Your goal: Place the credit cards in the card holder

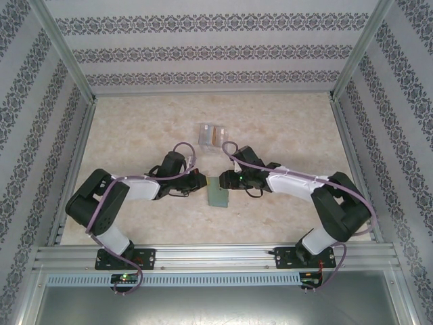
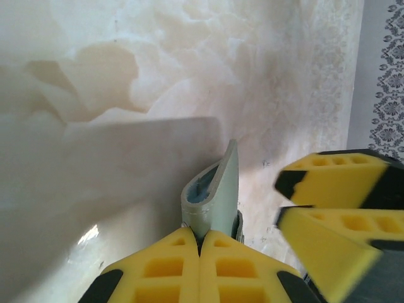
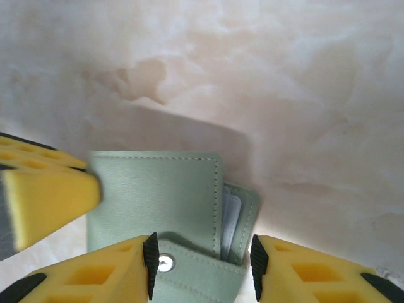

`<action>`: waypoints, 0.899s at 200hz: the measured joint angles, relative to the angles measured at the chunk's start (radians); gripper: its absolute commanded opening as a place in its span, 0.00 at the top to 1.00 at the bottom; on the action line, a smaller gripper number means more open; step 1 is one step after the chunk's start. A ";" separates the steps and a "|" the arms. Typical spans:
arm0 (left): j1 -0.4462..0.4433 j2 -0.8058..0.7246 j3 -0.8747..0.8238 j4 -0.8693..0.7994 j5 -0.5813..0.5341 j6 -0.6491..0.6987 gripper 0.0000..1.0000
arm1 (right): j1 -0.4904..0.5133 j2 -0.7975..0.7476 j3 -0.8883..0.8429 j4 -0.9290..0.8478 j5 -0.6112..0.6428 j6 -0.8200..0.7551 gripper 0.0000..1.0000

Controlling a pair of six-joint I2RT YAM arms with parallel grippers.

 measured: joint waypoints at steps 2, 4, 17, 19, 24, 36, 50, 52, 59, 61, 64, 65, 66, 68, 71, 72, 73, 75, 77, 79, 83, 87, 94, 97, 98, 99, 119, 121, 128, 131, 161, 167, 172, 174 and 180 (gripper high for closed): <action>0.000 -0.004 0.002 -0.008 -0.001 -0.003 1.00 | 0.004 -0.003 0.000 0.000 0.002 -0.003 0.54; 0.000 -0.008 0.003 -0.018 -0.002 -0.005 1.00 | 0.006 -0.006 0.001 0.000 0.008 -0.006 0.54; 0.000 -0.032 0.026 -0.084 -0.011 -0.013 1.00 | 0.034 -0.014 0.006 -0.001 0.028 -0.022 0.54; 0.000 -0.035 0.032 -0.096 -0.013 -0.014 1.00 | 0.039 -0.014 0.008 -0.001 0.031 -0.023 0.54; 0.000 -0.044 0.049 -0.131 -0.018 -0.017 1.00 | 0.053 -0.014 0.011 -0.005 0.041 -0.025 0.54; 0.000 -0.059 0.098 -0.207 -0.030 -0.018 1.00 | 0.082 -0.014 0.019 -0.021 0.054 -0.028 0.55; 0.000 -0.076 0.148 -0.259 -0.037 -0.018 1.00 | 0.113 -0.013 0.038 -0.041 0.078 -0.031 0.59; 0.000 -0.078 0.153 -0.265 -0.038 -0.018 1.00 | 0.116 -0.013 0.042 -0.042 0.081 -0.032 0.59; 0.000 -0.089 0.166 -0.281 -0.039 -0.018 1.00 | 0.124 -0.011 0.053 -0.048 0.094 -0.032 0.61; 0.000 -0.092 0.169 -0.285 -0.040 -0.018 1.00 | 0.126 -0.011 0.057 -0.048 0.096 -0.032 0.61; 0.000 -0.097 0.172 -0.293 -0.041 -0.018 1.00 | 0.129 -0.010 0.062 -0.051 0.100 -0.031 0.62; 0.000 -0.098 0.173 -0.294 -0.042 -0.018 1.00 | 0.130 -0.010 0.064 -0.053 0.103 -0.031 0.62; 0.000 -0.100 0.174 -0.297 -0.043 -0.018 1.00 | 0.130 -0.010 0.065 -0.053 0.104 -0.031 0.62; 0.000 -0.103 0.175 -0.301 -0.045 -0.019 1.00 | 0.130 -0.009 0.068 -0.054 0.106 -0.032 0.62; 0.000 -0.106 0.179 -0.309 -0.048 -0.020 1.00 | 0.131 -0.008 0.071 -0.055 0.110 -0.030 0.63; 0.000 -0.107 0.179 -0.310 -0.049 -0.020 1.00 | 0.132 -0.008 0.072 -0.055 0.111 -0.030 0.63; 0.000 -0.108 0.179 -0.311 -0.050 -0.021 1.00 | 0.133 -0.008 0.073 -0.056 0.114 -0.031 0.63; 0.000 -0.109 0.181 -0.316 -0.051 -0.021 1.00 | 0.134 -0.007 0.075 -0.056 0.117 -0.031 0.63; 0.000 -0.111 0.182 -0.321 -0.053 -0.021 1.00 | 0.134 -0.006 0.076 -0.057 0.119 -0.030 0.63; 0.000 -0.112 0.184 -0.324 -0.055 -0.022 1.00 | 0.134 -0.006 0.077 -0.057 0.121 -0.027 0.63; 0.000 -0.113 0.185 -0.330 -0.057 -0.023 1.00 | 0.134 -0.005 0.077 -0.057 0.126 -0.027 0.63; 0.000 -0.114 0.187 -0.338 -0.060 -0.024 1.00 | 0.134 -0.003 0.078 -0.058 0.129 -0.025 0.63; 0.000 -0.114 0.187 -0.348 -0.060 -0.025 1.00 | 0.134 0.000 0.078 -0.060 0.136 -0.024 0.63; 0.000 -0.114 0.187 -0.352 -0.061 -0.026 1.00 | 0.134 0.001 0.078 -0.061 0.139 -0.024 0.64; 0.000 -0.114 0.187 -0.353 -0.061 -0.026 1.00 | 0.134 0.002 0.078 -0.061 0.141 -0.024 0.64; 0.000 -0.114 0.187 -0.354 -0.061 -0.027 1.00 | 0.134 0.002 0.078 -0.061 0.142 -0.024 0.64; 0.000 -0.114 0.187 -0.370 -0.061 -0.033 1.00 | 0.135 0.021 0.081 -0.064 0.154 -0.022 0.68; 0.000 -0.114 0.187 -0.370 -0.061 -0.034 1.00 | 0.136 0.023 0.082 -0.064 0.155 -0.023 0.69; 0.000 -0.114 0.187 -0.370 -0.060 -0.037 1.00 | 0.139 0.029 0.085 -0.063 0.162 -0.022 0.70; 0.000 -0.114 0.187 -0.370 -0.059 -0.039 1.00 | 0.141 0.031 0.086 -0.064 0.166 -0.019 0.70; 0.000 -0.114 0.187 -0.370 -0.055 -0.051 1.00 | 0.147 0.043 0.099 -0.069 0.193 -0.021 0.76; 0.000 -0.114 0.187 -0.370 -0.055 -0.051 1.00 | 0.147 0.045 0.101 -0.071 0.197 -0.021 0.77; 0.000 -0.114 0.187 -0.370 -0.055 -0.051 1.00 | 0.147 0.046 0.103 -0.072 0.200 -0.019 0.78; 0.000 -0.114 0.187 -0.370 -0.055 -0.051 1.00 | 0.147 0.046 0.103 -0.072 0.200 -0.020 0.79; 0.000 -0.114 0.187 -0.370 -0.055 -0.051 1.00 | 0.147 0.046 0.103 -0.072 0.203 -0.020 0.81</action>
